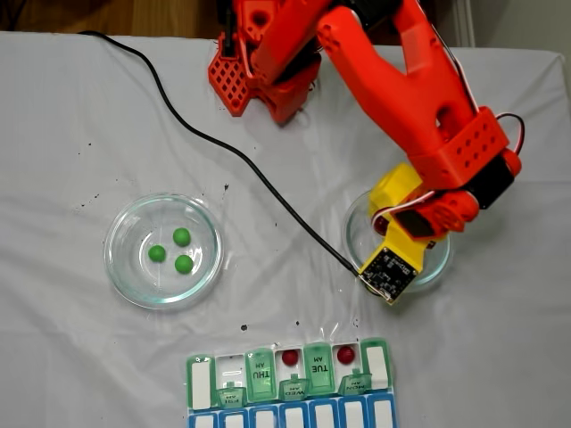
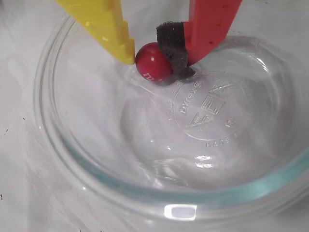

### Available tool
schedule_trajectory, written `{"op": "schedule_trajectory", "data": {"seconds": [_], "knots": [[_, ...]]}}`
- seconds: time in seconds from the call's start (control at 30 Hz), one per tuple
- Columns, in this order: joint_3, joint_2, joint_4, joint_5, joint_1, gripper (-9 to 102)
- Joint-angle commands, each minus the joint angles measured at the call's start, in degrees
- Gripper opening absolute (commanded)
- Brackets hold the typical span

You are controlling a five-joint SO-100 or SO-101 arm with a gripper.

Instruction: Sort medicines into box.

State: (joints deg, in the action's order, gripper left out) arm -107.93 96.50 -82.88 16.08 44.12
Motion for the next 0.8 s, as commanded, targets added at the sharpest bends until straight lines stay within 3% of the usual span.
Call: {"op": "schedule_trajectory", "data": {"seconds": [0.0, 0.77], "knots": [[-2.9, 1.32, -0.88, 0.26, 2.11, 0], [17.49, 21.09, -1.14, -9.14, -11.95, 0]]}}
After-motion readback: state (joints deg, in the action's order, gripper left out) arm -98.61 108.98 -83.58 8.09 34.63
